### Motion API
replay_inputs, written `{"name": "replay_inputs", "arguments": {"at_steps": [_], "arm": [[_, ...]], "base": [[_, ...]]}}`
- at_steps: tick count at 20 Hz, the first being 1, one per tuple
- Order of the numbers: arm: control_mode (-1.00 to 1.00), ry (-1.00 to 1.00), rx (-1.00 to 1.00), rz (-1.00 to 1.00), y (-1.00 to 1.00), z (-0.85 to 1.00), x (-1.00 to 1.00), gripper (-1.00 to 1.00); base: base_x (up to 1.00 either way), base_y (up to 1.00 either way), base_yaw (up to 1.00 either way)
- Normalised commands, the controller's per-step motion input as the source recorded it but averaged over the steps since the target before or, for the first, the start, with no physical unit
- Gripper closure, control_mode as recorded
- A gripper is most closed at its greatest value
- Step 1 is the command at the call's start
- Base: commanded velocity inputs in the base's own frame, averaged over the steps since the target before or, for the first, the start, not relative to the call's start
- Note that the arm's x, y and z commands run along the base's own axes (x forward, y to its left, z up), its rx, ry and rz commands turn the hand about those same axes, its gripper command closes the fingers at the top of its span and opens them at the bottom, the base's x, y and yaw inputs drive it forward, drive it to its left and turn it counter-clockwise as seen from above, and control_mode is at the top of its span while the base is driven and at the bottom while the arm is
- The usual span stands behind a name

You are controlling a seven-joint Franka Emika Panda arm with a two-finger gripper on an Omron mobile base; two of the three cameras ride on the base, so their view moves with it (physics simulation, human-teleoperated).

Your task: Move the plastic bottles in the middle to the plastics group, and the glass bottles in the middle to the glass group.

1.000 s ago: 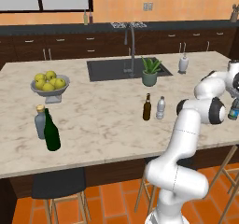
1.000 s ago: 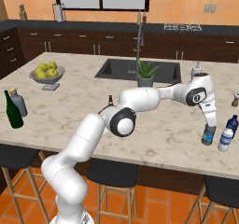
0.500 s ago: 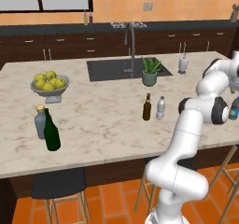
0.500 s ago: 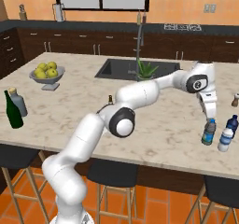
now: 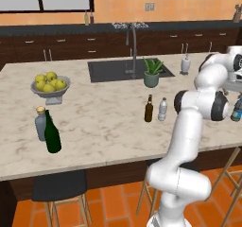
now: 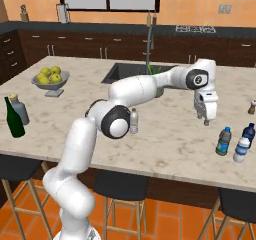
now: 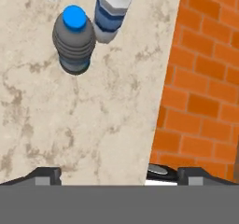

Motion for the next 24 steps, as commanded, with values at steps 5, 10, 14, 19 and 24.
{"name": "replay_inputs", "arguments": {"at_steps": [5,10,14,19,24], "arm": [[-1.00,-0.07,0.00,0.38,1.00,-0.24,-0.49,-1.00],[-1.00,-0.30,0.00,0.51,0.90,-0.12,-0.36,-1.00],[-1.00,-0.22,0.09,0.64,0.64,0.08,0.11,-1.00],[-1.00,-0.14,0.07,0.78,0.46,0.22,0.15,-1.00],[-1.00,-0.22,0.10,0.88,0.18,0.21,0.29,-1.00]], "base": [[0.00,0.00,0.00],[0.00,0.00,0.00],[0.00,0.00,0.00],[0.00,0.00,0.00],[0.00,0.00,0.00]]}}
